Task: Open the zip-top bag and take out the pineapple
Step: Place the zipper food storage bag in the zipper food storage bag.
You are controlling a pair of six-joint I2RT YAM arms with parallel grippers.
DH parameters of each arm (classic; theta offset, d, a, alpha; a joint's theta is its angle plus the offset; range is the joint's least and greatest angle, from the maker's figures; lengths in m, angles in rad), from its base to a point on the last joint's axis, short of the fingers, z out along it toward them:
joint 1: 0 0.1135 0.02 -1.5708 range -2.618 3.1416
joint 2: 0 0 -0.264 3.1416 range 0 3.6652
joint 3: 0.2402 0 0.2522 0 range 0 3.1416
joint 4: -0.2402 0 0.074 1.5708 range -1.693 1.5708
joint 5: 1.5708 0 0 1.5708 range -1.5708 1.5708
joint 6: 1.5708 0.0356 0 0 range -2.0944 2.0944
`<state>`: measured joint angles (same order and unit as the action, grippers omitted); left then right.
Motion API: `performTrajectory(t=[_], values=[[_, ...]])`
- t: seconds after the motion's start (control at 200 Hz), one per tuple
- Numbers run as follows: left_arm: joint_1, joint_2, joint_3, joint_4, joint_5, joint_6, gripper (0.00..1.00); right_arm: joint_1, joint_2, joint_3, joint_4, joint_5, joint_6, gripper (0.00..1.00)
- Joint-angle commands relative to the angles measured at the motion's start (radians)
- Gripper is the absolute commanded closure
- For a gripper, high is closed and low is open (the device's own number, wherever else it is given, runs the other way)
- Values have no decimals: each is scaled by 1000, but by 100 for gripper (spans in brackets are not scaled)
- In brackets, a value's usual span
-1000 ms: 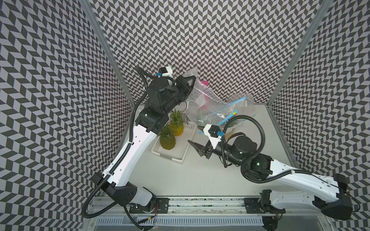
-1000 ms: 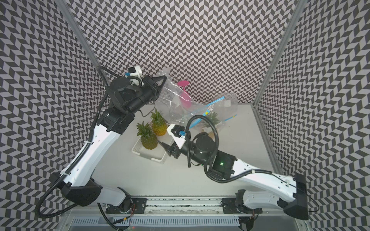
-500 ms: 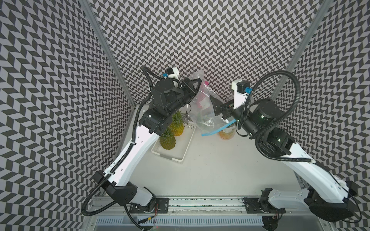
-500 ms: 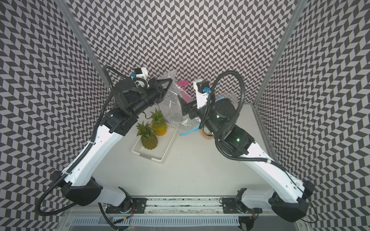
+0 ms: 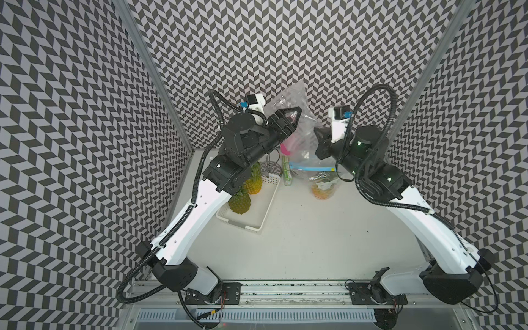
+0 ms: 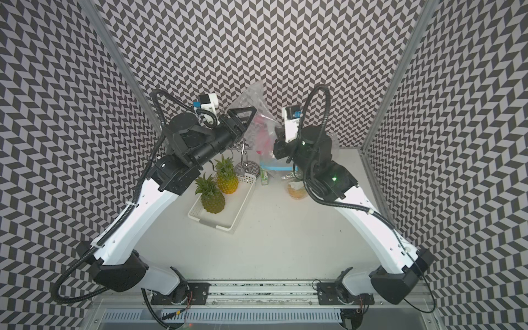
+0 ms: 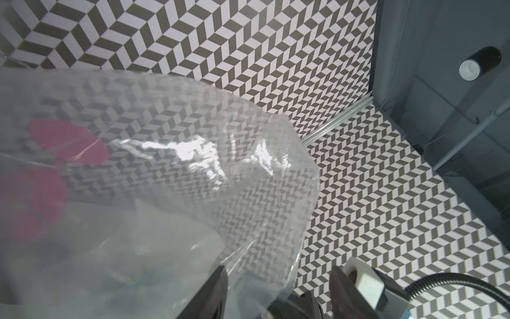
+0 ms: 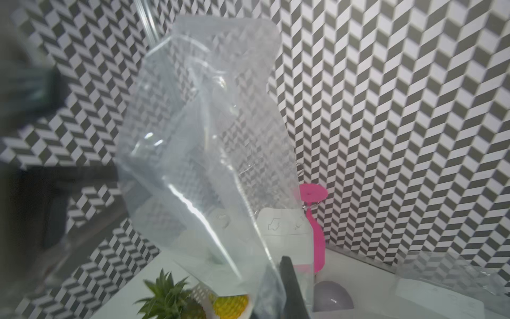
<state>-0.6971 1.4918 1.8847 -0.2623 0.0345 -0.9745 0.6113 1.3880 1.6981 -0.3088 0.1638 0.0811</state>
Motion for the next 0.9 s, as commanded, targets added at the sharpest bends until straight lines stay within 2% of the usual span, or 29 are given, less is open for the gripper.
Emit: performTrajectory(t=[0.0,0.195,0.31,0.416,0.506,0.541,0.646,0.701,0.781,0.896], values=[[-14,-36,16,45,-43,55,36,-81,-2,62,113,-27,110,100],[-22,-68,-41,60,-62,51,35,-291,106,174,127,-68,364,100],[-38,-80,-86,47,-66,62,39,-386,202,196,129,-132,509,100],[-55,-91,-127,10,-93,97,44,-442,304,226,78,-183,625,100],[-61,-105,-180,-22,-99,106,48,-466,357,205,75,-193,659,100],[-62,-113,-204,-28,-98,106,49,-476,374,197,81,-212,661,92],[-64,-124,-253,-82,-94,89,49,-510,396,194,76,-272,641,58],[-63,-131,-275,-112,-89,73,49,-513,378,193,72,-273,597,46],[-64,-141,-323,-131,-71,36,49,-513,331,186,57,-265,525,36],[-50,-138,-381,-179,-44,-56,49,-473,212,95,39,-204,390,31]])
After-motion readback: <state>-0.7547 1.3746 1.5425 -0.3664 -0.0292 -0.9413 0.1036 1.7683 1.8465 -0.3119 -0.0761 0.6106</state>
